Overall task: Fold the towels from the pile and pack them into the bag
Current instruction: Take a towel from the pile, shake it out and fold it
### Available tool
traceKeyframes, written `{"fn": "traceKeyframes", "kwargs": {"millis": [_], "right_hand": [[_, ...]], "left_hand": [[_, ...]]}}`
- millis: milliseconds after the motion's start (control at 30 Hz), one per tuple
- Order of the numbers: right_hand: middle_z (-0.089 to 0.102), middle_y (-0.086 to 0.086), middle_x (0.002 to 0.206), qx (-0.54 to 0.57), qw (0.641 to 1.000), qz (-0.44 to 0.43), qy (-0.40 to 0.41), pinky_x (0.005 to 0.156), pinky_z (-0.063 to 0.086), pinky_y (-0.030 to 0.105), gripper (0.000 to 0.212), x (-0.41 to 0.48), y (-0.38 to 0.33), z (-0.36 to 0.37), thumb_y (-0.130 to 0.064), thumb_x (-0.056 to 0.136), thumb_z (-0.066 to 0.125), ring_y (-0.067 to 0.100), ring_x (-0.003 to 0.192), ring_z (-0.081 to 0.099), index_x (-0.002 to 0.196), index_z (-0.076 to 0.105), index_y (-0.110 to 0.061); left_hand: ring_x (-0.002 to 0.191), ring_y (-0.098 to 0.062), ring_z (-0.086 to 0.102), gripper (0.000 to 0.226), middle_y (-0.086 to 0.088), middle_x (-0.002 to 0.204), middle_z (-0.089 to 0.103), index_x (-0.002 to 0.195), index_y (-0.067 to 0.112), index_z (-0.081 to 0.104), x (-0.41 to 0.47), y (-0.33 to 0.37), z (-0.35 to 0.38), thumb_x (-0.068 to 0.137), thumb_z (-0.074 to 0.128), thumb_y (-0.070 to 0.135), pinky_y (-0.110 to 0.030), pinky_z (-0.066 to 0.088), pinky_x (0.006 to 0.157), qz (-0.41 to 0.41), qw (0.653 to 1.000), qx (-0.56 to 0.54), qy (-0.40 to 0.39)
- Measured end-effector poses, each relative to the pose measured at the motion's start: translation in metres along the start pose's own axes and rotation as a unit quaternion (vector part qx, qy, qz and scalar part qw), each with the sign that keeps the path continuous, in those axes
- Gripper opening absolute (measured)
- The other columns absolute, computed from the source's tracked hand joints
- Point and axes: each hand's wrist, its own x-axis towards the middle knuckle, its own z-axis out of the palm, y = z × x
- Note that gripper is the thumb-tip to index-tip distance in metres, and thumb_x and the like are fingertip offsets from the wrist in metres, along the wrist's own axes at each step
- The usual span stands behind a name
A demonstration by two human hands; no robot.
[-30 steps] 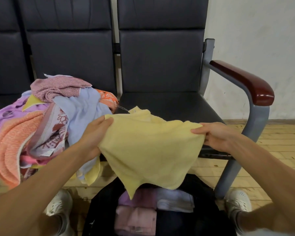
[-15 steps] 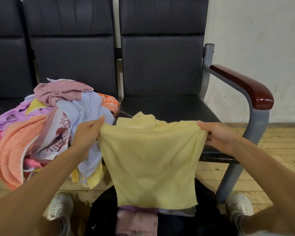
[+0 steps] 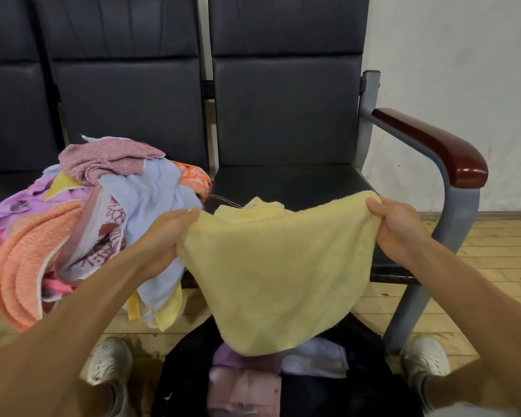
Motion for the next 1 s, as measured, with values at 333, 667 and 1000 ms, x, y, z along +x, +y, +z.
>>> {"fn": "traceKeyframes", "kwargs": {"millis": [333, 667, 1000], "right_hand": [[0.056, -0.009, 0.093, -0.317, 0.931, -0.160, 0.077, 0.076, 0.045, 0.024, 0.008, 0.003, 0.003, -0.005, -0.014, 0.099, 0.054, 0.009, 0.088, 0.054, 0.107, 0.056, -0.016], [0.053, -0.012, 0.101, -0.230, 0.964, -0.120, 0.050, 0.093, 0.049, 0.038, 0.014, 0.007, -0.003, -0.009, -0.019, 0.100, 0.052, 0.017, 0.106, 0.051, 0.096, 0.064, -0.025], [0.059, -0.007, 0.100, -0.273, 0.955, -0.101, -0.051, 0.067, 0.046, 0.017, 0.028, 0.001, -0.014, -0.022, -0.005, 0.081, 0.074, 0.008, 0.089, 0.056, 0.108, 0.069, -0.013]], "left_hand": [[0.090, -0.032, 0.057, 0.023, -0.018, 0.089, 0.059, 0.093, -0.005, 0.059, 0.003, -0.005, -0.025, 0.099, 0.050, 0.015, -0.038, 0.044, 0.080, 0.113, 0.935, 0.333, 0.045], [0.090, -0.026, 0.062, 0.015, -0.015, 0.105, 0.065, 0.107, 0.009, 0.067, 0.003, 0.000, -0.020, 0.096, 0.059, 0.016, -0.034, 0.053, 0.074, 0.061, 0.991, 0.056, 0.107], [0.098, -0.020, 0.061, 0.015, -0.003, 0.099, 0.067, 0.096, 0.016, 0.069, -0.010, 0.009, -0.019, 0.098, 0.054, 0.018, -0.038, 0.052, 0.091, 0.040, 0.998, 0.043, -0.002]]}}
